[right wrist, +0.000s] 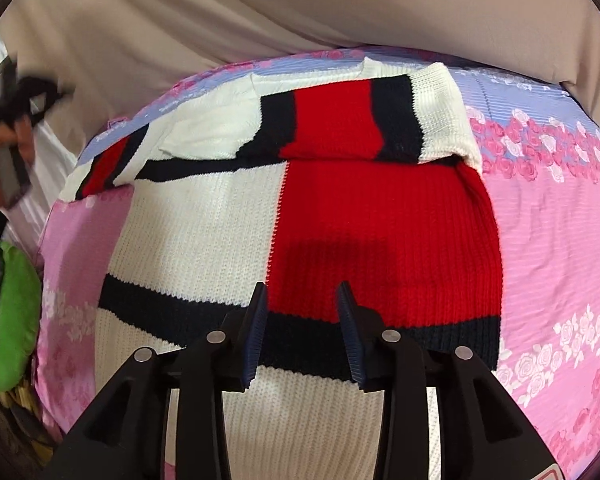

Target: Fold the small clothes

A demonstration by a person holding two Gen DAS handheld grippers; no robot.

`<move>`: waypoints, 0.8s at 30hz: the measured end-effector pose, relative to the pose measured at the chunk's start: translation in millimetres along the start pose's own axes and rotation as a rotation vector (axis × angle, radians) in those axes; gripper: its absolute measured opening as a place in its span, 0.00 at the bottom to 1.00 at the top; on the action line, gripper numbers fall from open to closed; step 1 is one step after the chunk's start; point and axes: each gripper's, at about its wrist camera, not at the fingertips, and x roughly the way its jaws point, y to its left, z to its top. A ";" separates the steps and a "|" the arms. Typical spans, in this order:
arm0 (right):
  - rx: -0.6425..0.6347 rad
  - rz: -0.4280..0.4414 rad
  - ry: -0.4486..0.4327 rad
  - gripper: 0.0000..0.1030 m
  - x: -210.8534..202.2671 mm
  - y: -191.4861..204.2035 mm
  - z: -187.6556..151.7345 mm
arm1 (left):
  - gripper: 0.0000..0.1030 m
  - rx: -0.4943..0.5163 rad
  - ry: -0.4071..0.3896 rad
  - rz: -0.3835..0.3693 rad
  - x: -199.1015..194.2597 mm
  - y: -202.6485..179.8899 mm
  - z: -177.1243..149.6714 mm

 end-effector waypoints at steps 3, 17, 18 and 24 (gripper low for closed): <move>0.029 -0.013 -0.013 0.35 -2.8 -11.6 1.8 | 0.00 0.062 0.131 -0.156 19.5 -79.6 -53.1; 0.101 -0.077 0.012 0.42 2.5 -58.1 0.5 | 0.44 -0.310 0.211 0.137 41.9 87.4 -101.0; 0.097 -0.075 0.017 0.42 4.3 -56.1 0.2 | 0.44 -0.345 0.180 0.223 40.0 124.7 -86.6; 0.037 -0.064 0.064 0.43 19.4 -27.1 -4.6 | 0.43 -0.654 0.148 0.533 48.3 313.2 -47.2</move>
